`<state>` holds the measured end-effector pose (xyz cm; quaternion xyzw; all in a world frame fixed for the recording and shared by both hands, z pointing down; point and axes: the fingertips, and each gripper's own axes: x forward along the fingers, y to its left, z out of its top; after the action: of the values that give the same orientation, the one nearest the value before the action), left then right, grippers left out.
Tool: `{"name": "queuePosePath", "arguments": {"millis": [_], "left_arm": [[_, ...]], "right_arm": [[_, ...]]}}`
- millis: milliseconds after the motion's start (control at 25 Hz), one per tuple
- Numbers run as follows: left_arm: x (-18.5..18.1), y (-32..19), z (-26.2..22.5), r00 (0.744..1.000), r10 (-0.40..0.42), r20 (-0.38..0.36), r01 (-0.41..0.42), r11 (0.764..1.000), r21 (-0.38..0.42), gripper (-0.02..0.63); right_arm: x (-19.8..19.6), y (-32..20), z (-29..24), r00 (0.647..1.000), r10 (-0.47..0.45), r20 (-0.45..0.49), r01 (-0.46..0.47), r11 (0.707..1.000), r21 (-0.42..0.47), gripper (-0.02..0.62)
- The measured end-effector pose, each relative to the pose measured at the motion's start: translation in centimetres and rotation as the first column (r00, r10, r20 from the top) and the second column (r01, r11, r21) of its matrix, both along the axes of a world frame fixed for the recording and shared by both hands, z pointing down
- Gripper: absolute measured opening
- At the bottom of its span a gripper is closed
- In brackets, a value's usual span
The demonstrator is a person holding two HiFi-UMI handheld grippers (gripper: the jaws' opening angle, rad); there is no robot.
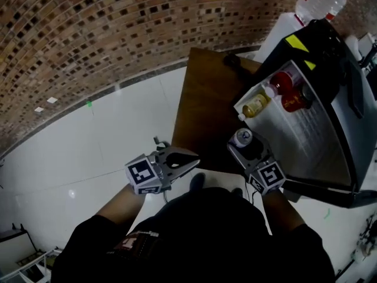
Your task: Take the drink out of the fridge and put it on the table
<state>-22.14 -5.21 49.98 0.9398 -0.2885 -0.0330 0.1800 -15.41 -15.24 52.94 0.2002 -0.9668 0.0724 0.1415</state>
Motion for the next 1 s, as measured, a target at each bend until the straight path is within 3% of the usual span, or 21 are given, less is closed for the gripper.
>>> {"name": "queuePosePath", "arguments": {"millis": [440,720,1000], "left_arm": [[-1.1,1.8,5.0,0.997,-0.079,0.012,0.080,0.992,-0.099,0.002],[-1.9,0.7,6.4,0.994,-0.108,0.021,0.109,0.988,-0.106,0.002],[-2.8,-1.6,7.4,0.989,-0.148,0.029,0.150,0.984,-0.099,0.002]], "right_arm": [[-5.1,0.9,12.5,0.979,-0.174,-0.103,0.171,0.985,-0.038,0.268],[-6.7,0.8,14.9,0.981,-0.185,-0.052,0.183,0.983,-0.028,0.270],[-5.1,2.2,15.9,0.968,-0.242,-0.060,0.242,0.970,-0.008,0.278]]}}
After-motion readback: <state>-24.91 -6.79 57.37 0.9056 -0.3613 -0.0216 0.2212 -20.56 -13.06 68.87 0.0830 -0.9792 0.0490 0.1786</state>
